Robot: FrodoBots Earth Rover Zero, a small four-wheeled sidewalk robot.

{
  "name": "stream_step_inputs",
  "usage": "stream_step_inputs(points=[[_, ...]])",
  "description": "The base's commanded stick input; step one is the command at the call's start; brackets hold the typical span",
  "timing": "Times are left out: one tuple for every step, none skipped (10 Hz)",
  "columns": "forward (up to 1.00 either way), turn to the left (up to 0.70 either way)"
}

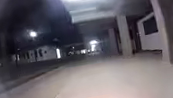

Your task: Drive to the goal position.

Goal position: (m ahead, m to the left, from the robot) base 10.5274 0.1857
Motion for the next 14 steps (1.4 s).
stream_step_inputs(points=[[1.0,-0.04],[1.0,-0.04],[1.0,-0.04],[1.0,-0.04],[1.0,-0.04],[1.0,-0.04],[1.0,-0.04],[1.0,-0.04],[1.0,-0.04],[1.0,-0.04],[1.0,-0.04],[1.0,-0.04],[1.0,-0.04],[1.0,-0.04]])
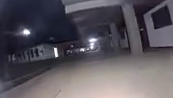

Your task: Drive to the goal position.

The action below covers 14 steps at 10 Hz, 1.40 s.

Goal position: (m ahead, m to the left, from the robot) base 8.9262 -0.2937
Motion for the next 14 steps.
stream_step_inputs(points=[[1.0,-0.04],[1.0,-0.04],[1.0,-0.04],[1.0,-0.04],[1.0,-0.04],[1.0,-0.04],[1.0,-0.04],[1.0,-0.04],[1.0,-0.04],[1.0,-0.04],[1.0,-0.07],[1.0,-0.16],[1.0,-0.18],[1.0,-0.15]])
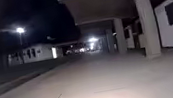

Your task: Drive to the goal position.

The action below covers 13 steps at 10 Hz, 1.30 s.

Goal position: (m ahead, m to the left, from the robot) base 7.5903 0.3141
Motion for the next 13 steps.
stream_step_inputs(points=[[1.0,-0.08],[1.0,-0.05],[1.0,-0.04],[1.0,-0.04],[1.0,-0.04],[1.0,-0.04],[1.0,-0.04],[1.0,-0.04],[1.0,-0.04],[1.0,-0.04],[1.0,-0.04],[1.0,-0.04],[1.0,-0.04]])
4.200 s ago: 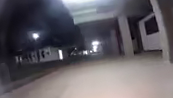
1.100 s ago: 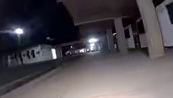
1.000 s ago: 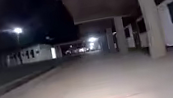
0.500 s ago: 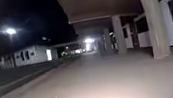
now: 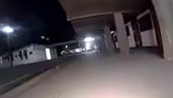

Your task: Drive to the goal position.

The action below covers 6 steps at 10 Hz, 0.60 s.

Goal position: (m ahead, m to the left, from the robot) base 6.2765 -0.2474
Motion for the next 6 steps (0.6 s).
stream_step_inputs(points=[[1.0,-0.04],[1.0,-0.04],[1.0,-0.04],[1.0,-0.04],[1.0,-0.04],[1.0,-0.04]])
